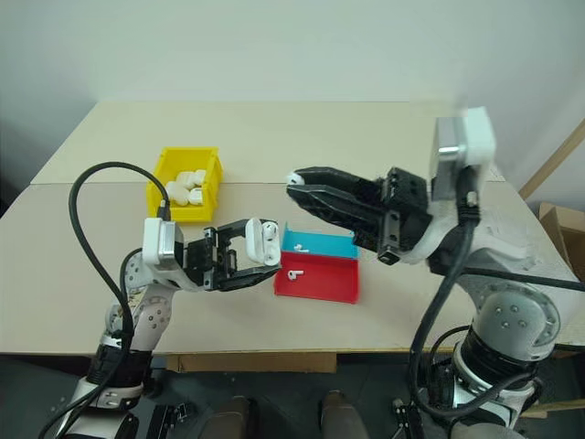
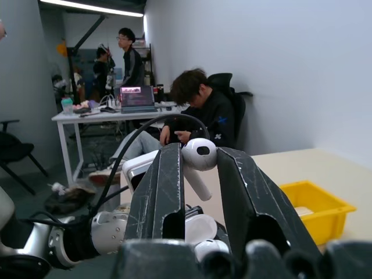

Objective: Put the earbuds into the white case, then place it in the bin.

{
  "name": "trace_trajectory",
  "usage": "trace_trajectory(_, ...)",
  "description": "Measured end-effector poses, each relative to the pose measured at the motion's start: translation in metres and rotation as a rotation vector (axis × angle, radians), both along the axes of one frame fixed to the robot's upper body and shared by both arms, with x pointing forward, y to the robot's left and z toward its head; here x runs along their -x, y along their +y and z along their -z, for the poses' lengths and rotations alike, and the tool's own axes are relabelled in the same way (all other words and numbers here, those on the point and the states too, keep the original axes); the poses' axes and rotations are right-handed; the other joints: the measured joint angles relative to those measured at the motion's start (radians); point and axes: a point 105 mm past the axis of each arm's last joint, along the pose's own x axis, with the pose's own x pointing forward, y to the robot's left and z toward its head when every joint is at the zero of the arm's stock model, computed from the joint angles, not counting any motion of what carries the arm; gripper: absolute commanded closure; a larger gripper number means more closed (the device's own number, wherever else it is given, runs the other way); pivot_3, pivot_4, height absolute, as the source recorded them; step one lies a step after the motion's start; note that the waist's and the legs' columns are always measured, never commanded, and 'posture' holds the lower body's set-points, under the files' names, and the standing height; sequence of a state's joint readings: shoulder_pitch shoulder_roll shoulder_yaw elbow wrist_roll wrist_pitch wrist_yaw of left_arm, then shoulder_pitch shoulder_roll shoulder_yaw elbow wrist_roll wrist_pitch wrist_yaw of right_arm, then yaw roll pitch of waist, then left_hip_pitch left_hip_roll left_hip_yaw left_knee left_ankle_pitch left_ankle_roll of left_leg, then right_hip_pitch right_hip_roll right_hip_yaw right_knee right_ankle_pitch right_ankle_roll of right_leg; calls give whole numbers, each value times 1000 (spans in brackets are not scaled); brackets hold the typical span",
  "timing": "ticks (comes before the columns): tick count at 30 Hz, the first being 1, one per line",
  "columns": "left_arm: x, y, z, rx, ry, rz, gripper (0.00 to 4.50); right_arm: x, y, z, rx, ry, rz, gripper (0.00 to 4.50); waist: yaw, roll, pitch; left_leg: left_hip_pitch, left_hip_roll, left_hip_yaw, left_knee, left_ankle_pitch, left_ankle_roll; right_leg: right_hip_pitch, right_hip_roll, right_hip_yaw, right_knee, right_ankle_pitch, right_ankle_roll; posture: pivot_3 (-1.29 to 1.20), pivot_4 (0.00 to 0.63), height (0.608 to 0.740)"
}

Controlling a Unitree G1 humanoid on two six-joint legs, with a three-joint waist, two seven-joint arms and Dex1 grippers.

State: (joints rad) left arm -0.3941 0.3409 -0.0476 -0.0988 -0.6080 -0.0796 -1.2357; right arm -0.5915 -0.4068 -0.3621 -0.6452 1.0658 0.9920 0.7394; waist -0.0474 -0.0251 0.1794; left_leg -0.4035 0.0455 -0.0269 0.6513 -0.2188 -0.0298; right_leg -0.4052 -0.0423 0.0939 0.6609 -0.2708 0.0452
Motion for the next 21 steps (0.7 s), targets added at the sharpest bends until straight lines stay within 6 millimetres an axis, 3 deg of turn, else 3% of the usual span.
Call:
trace_trajectory(7, 1, 0, 1, -1, 10, 6, 1698, -3, 13, 27, 122, 172, -8, 3843, 3, 0, 0, 0, 0, 0, 0, 0, 0, 1, 0, 0, 0, 0, 0, 0, 150, 740)
trace_trajectory(21, 2, 1, 3, 4, 24, -1, 1698, 0, 21, 40, 197, 228, -10, 3843, 3, 0, 0, -1, 0, -1, 0, 0, 0, 0, 0, -1, -2, 0, 1, 0, 150, 740)
